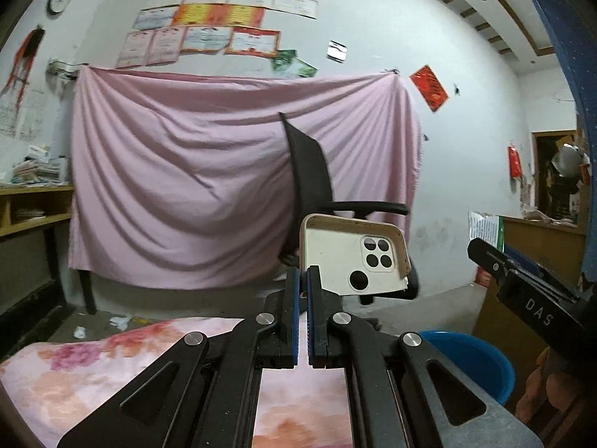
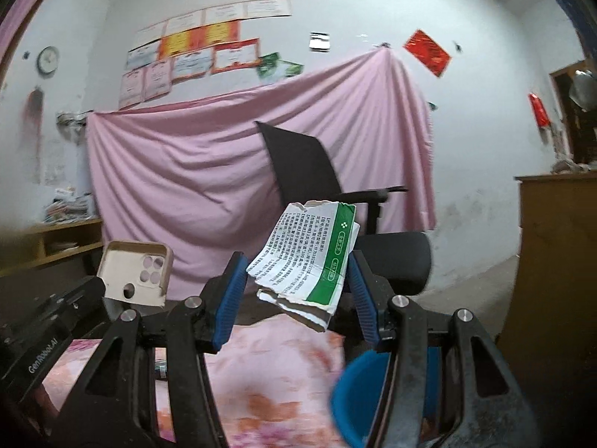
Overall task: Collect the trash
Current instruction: 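Carry phone case and medicine packet over the blue basin and open both tools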
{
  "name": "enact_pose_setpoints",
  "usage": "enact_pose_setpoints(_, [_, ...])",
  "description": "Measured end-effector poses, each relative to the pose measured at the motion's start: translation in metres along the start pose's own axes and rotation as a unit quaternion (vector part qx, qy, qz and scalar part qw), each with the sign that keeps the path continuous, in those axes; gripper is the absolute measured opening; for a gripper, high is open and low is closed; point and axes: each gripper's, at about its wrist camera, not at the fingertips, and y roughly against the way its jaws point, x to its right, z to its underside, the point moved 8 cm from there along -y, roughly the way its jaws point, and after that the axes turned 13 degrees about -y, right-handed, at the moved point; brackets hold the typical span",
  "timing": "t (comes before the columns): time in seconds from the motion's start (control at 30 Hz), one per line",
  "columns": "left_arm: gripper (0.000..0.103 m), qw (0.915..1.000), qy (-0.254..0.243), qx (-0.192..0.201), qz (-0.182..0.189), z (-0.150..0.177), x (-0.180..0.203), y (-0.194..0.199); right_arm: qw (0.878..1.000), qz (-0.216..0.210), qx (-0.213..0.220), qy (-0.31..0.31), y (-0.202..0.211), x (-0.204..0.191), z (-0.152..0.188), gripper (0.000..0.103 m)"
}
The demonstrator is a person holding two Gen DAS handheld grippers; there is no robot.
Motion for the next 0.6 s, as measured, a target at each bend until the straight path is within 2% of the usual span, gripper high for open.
enact_pose_setpoints(0.17, [0.001,0.999,-0.008,-0.027,0.036,-0.008,0.046,-0.036,0.998,0.055,-0.011,-0.042,-0.003,0.049,-0.01,0.074])
enact_pose_setpoints(0.33, [0.001,0.9965,-0.013,-0.059,0.057,-0.011,0.082,-0.071,0.991,0.086,-0.033,-0.095,-0.01,0.091,-0.011,0.074])
enact_pose_setpoints(0.6, [0.001,0.9864,-0.021,-0.139,0.085,0.017,0.127,-0.112,0.974,0.132,-0.11,-0.149,-0.029,0.139,0.012,0.074])
